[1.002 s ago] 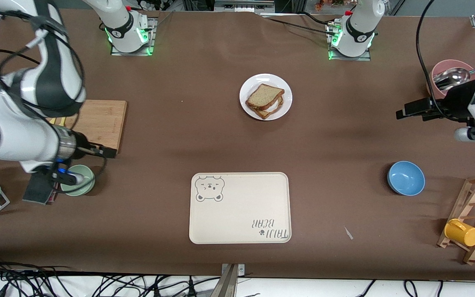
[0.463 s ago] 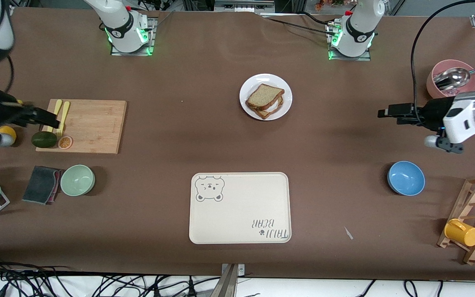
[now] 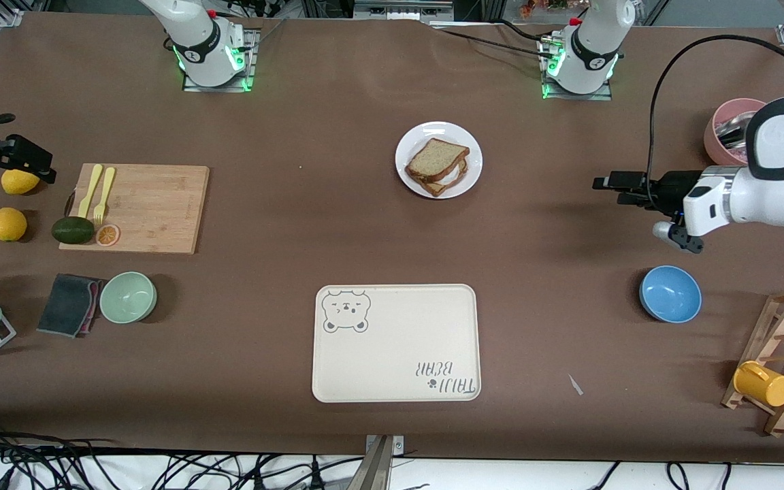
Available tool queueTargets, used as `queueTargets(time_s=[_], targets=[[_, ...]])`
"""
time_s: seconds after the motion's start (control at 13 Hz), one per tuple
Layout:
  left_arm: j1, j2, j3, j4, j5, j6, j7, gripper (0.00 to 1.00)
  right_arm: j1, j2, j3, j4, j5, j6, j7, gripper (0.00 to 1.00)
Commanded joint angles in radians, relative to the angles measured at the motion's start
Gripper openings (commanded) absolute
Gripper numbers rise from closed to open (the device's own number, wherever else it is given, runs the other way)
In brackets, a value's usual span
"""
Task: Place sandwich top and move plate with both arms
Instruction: 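Move the left gripper toward the white plate rim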
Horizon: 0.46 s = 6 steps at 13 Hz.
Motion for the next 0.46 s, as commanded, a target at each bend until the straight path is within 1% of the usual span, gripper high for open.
queueTargets(time_s=[0.0, 0.15, 0.23, 0.31, 0.39], targets=[[0.001, -0.021, 0.003, -0.137, -0.082, 0.097, 0.136, 1.0, -0.024, -0.017, 0.014, -0.02, -0.008, 0.0, -0.019, 1.0], [-0.035, -0.007, 0.003, -0.192, -0.116, 0.16, 0.148, 1.0, -0.022, -0.017, 0.018, -0.018, -0.01, 0.003, -0.025, 1.0], [-0.055, 0.013, 0.001, -0.201, -0.129, 0.181, 0.154, 1.0, -0.024, -0.017, 0.017, -0.018, -0.007, 0.0, -0.027, 1.0], [-0.074, 0.037, 0.001, -0.204, -0.153, 0.185, 0.188, 1.0, -0.024, -0.017, 0.017, -0.018, -0.007, -0.002, -0.03, 1.0], [-0.077, 0.053, 0.001, -0.212, -0.181, 0.18, 0.267, 1.0, -0.024, -0.017, 0.014, -0.018, -0.007, -0.003, -0.031, 1.0]])
